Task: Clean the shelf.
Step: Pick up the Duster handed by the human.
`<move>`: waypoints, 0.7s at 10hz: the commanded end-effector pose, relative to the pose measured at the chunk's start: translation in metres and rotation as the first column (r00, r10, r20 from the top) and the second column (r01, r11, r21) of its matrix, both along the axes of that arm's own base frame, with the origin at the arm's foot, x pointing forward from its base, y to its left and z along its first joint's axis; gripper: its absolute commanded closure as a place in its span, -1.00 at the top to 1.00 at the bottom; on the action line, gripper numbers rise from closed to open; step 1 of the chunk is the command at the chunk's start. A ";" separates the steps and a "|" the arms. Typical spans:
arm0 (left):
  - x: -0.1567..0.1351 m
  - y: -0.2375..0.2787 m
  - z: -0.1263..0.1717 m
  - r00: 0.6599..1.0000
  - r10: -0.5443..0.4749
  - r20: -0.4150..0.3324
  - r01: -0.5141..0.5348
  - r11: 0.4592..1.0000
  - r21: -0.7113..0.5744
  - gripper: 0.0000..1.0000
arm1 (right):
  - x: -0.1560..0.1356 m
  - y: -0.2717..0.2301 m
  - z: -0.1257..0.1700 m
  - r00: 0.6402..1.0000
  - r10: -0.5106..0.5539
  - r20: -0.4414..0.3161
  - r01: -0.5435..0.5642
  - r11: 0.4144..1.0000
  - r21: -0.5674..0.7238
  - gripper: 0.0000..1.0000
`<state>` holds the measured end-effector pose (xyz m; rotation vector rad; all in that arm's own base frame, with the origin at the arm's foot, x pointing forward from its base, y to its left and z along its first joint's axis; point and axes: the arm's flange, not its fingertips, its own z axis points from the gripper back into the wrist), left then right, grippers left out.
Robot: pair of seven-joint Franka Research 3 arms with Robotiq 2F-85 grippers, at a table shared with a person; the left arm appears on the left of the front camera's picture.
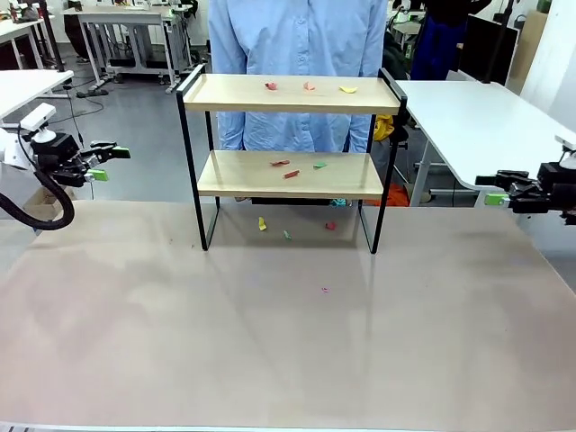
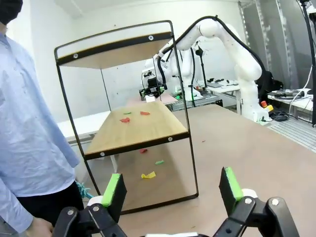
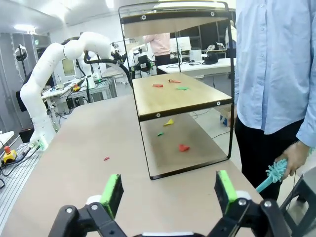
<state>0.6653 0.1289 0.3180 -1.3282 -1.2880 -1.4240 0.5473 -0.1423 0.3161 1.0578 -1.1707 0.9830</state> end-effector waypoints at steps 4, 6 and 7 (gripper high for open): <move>0.008 0.007 0.013 1.000 0.026 0.002 -0.025 0.995 -0.094 1.00 | 0.010 -0.007 0.018 0.996 -0.017 0.083 0.011 0.998 0.064 1.00; 0.008 0.008 0.014 0.999 0.042 -0.005 -0.042 0.994 -0.102 1.00 | 0.015 -0.010 0.020 0.996 -0.022 0.084 0.016 0.997 0.072 1.00; 0.011 0.008 0.014 0.998 0.064 -0.011 -0.065 0.992 -0.111 1.00 | 0.017 -0.011 0.020 0.998 0.030 0.060 -0.035 0.996 0.082 1.00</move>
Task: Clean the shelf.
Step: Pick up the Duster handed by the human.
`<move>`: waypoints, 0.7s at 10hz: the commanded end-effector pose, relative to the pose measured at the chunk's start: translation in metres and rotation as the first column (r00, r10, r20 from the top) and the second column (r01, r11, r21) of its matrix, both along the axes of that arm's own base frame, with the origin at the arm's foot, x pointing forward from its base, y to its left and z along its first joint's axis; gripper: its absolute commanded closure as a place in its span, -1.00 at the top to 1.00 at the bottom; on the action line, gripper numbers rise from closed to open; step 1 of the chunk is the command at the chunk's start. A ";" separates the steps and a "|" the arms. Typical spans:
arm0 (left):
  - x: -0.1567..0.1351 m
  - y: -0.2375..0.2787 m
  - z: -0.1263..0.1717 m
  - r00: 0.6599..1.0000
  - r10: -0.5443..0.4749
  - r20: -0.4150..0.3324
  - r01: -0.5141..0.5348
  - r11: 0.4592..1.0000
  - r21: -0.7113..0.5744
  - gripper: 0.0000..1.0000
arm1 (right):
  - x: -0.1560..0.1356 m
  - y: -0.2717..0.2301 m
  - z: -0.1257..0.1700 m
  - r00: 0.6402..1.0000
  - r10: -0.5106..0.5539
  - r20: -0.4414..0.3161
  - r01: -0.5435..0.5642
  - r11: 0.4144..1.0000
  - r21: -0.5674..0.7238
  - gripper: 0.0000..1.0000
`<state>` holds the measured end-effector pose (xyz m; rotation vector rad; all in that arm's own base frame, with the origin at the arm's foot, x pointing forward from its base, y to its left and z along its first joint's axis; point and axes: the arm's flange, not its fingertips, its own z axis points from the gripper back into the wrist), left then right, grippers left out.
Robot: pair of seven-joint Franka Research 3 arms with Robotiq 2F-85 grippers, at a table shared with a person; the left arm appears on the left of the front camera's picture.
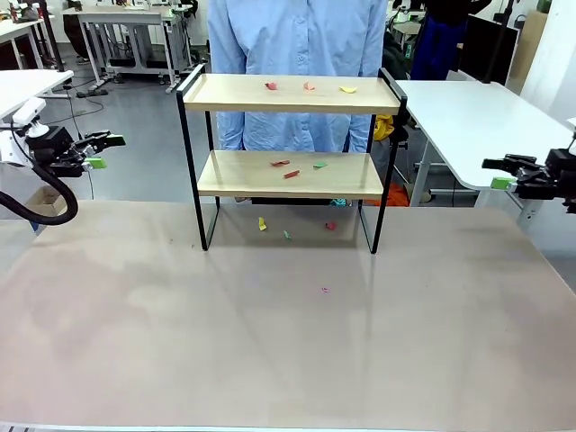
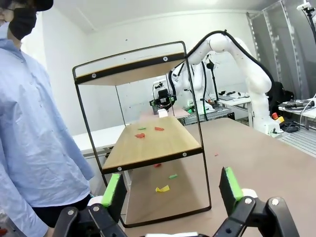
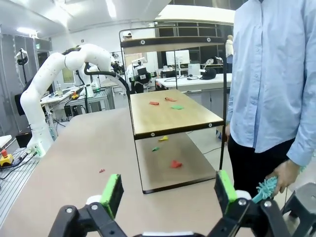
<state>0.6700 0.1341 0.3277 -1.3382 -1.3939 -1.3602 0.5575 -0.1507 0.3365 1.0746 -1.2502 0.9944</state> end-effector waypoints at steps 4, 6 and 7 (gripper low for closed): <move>0.000 0.000 0.000 1.000 0.000 0.000 0.000 1.000 0.000 1.00 | -0.001 0.000 -0.001 1.000 -0.011 -0.003 0.011 1.000 -0.007 1.00; 0.000 0.000 0.000 1.000 0.000 0.000 0.000 1.000 0.000 1.00 | -0.001 0.000 -0.001 1.000 -0.011 -0.003 0.011 1.000 -0.007 1.00; 0.000 0.000 0.000 1.000 0.000 0.000 0.000 1.000 0.000 1.00 | -0.001 0.000 -0.001 1.000 -0.011 -0.003 0.011 1.000 -0.007 1.00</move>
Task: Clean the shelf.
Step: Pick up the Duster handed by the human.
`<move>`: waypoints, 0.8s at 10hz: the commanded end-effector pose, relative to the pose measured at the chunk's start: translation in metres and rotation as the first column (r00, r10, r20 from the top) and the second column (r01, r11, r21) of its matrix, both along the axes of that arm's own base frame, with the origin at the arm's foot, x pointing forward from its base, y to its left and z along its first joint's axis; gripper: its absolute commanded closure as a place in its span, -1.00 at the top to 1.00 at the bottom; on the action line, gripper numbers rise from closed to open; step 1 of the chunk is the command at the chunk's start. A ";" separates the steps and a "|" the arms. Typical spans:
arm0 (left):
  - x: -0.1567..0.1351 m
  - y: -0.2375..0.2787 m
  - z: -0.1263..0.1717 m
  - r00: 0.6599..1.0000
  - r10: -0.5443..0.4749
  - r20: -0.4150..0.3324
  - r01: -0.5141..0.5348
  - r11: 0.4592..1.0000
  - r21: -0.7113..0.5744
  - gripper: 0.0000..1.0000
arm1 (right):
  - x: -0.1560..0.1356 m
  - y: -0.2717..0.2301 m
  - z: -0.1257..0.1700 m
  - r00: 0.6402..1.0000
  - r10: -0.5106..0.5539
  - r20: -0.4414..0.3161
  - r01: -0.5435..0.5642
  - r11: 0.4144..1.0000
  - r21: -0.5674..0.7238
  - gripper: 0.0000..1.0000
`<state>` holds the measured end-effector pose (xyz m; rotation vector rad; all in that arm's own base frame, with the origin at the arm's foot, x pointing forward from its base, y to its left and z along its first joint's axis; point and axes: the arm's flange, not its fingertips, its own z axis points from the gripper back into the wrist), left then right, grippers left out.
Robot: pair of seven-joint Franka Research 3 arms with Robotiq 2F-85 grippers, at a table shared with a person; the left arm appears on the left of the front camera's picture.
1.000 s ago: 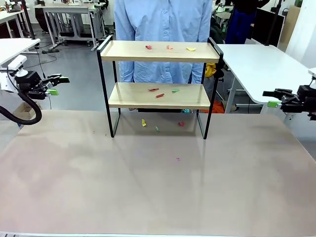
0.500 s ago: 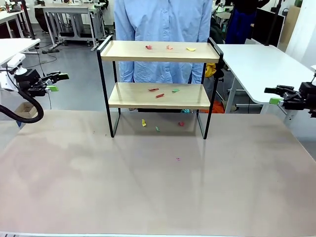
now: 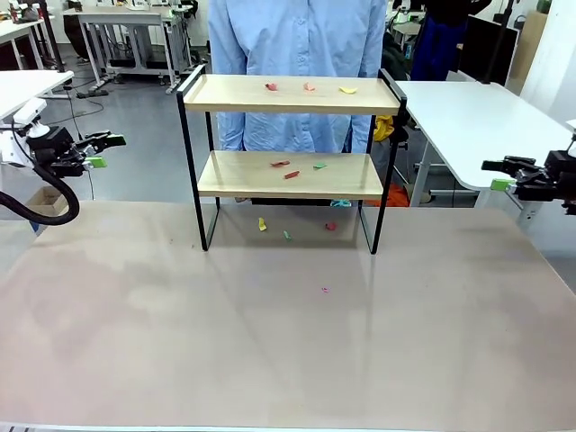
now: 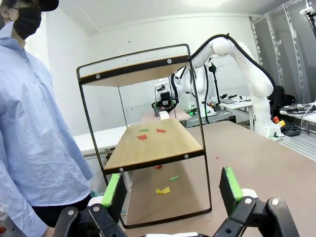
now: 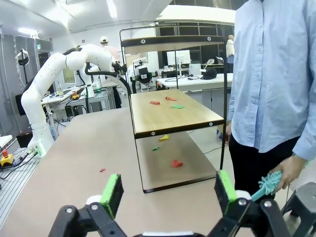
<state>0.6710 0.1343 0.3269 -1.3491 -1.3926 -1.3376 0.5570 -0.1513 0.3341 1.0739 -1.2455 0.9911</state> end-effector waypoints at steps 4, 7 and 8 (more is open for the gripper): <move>-0.001 0.000 0.001 1.000 -0.005 0.017 0.004 1.000 0.009 1.00 | -0.001 0.001 0.001 1.000 -0.010 0.002 0.010 1.000 -0.005 1.00; -0.001 0.000 0.001 1.000 -0.005 0.017 0.004 1.000 0.009 1.00 | -0.001 0.001 0.001 1.000 -0.010 0.002 0.010 1.000 -0.005 1.00; -0.001 0.000 0.001 1.000 -0.005 0.017 0.004 1.000 0.009 1.00 | -0.001 0.001 0.001 1.000 -0.010 0.002 0.010 1.000 -0.005 1.00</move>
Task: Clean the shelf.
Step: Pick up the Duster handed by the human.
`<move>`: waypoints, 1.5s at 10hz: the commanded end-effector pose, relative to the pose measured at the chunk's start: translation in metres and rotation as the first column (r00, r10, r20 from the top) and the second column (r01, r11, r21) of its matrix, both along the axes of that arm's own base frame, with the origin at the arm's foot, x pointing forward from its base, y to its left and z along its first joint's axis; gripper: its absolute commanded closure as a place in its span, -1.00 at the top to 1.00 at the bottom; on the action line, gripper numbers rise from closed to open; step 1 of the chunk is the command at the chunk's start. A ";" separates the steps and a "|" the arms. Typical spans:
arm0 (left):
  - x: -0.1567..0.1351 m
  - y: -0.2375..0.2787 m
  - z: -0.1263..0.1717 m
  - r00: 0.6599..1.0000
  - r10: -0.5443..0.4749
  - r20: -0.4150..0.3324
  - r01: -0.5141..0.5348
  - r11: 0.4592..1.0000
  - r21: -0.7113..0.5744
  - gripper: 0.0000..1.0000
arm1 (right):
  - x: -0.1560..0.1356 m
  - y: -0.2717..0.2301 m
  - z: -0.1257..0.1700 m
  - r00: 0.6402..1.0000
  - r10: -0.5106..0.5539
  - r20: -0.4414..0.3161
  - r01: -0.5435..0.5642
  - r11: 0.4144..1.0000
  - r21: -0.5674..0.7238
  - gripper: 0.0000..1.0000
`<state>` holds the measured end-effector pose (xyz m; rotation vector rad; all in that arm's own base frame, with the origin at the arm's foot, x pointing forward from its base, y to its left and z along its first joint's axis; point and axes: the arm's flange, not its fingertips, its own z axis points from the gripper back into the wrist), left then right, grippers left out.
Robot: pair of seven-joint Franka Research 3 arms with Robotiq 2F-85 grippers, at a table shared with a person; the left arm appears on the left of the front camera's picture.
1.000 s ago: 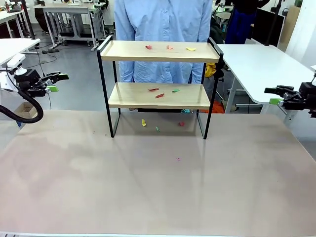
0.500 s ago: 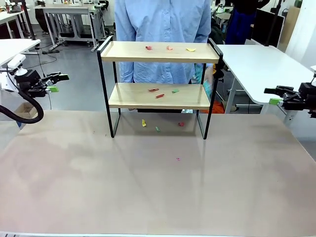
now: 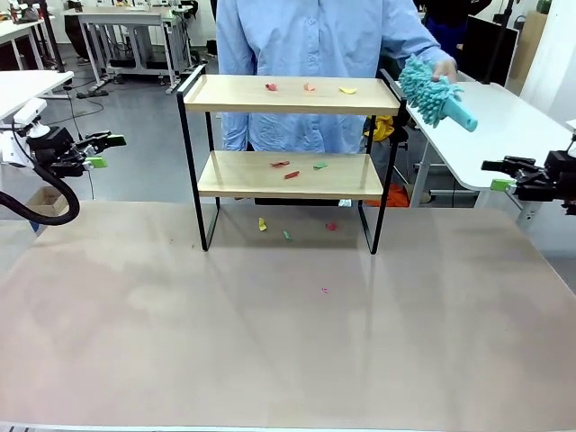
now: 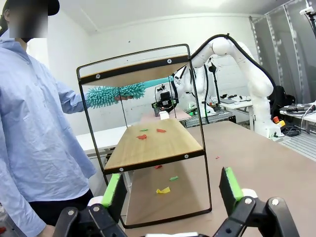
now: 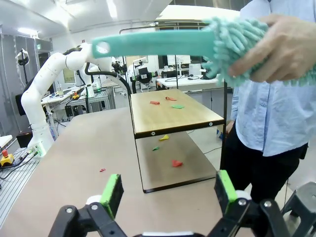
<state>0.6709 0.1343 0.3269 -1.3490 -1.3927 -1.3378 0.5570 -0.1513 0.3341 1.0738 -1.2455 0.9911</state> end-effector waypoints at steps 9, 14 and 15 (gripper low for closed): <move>-0.001 0.000 0.001 1.000 -0.005 0.017 0.004 1.000 0.009 1.00 | -0.001 0.001 0.001 1.000 -0.010 0.002 0.010 1.000 -0.005 1.00; -0.001 0.000 0.001 1.000 -0.005 0.017 0.004 1.000 0.009 1.00 | -0.023 0.013 0.110 0.983 -0.160 -0.088 0.142 0.973 -0.184 1.00; -0.001 0.000 0.001 1.000 -0.005 0.017 0.004 1.000 0.009 1.00 | -0.029 0.019 0.147 0.966 -0.231 -0.116 0.199 0.951 -0.236 1.00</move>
